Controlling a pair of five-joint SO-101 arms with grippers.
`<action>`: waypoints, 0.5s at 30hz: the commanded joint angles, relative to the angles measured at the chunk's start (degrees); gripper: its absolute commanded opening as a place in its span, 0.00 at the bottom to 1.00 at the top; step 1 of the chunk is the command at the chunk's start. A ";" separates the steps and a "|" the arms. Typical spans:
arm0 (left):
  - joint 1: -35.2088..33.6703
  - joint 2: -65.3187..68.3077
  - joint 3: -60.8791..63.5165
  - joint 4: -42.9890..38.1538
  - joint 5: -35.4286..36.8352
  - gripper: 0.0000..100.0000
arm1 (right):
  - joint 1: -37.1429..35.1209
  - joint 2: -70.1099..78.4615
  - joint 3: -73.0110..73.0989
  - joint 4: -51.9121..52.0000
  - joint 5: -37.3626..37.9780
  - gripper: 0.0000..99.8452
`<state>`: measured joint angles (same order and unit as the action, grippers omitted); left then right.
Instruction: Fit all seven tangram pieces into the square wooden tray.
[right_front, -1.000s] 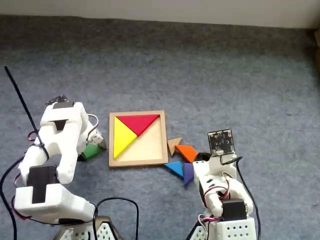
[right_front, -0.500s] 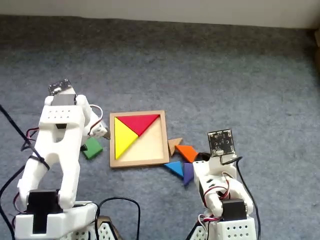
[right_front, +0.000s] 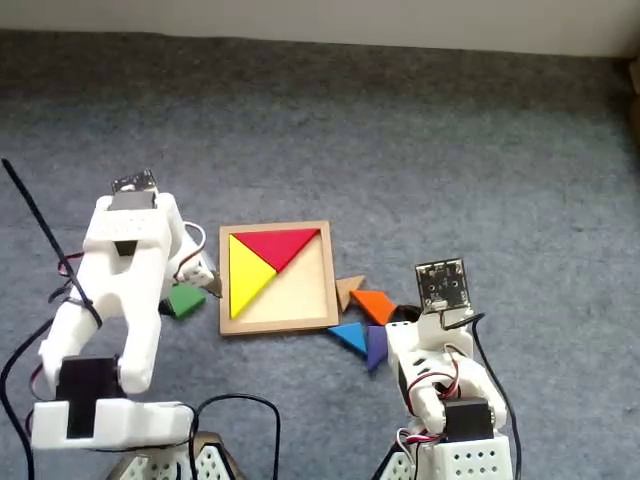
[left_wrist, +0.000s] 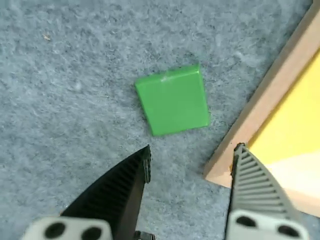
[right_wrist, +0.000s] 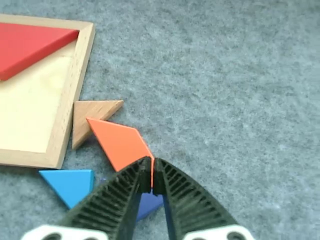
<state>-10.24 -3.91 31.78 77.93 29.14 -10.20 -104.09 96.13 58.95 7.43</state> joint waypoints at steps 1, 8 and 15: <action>-4.88 3.03 -0.57 -4.13 -3.16 0.27 | 0.92 -0.84 7.78 -0.40 -0.26 0.02; -6.29 8.84 -0.57 -10.11 -4.75 0.27 | 0.92 -0.84 7.78 -0.40 -0.26 0.02; -6.20 13.76 -2.77 -12.13 -4.31 0.26 | 0.92 -0.84 7.78 -0.40 -0.26 0.02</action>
<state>-15.96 8.13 31.16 67.38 24.84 -10.20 -104.09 96.13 58.95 7.43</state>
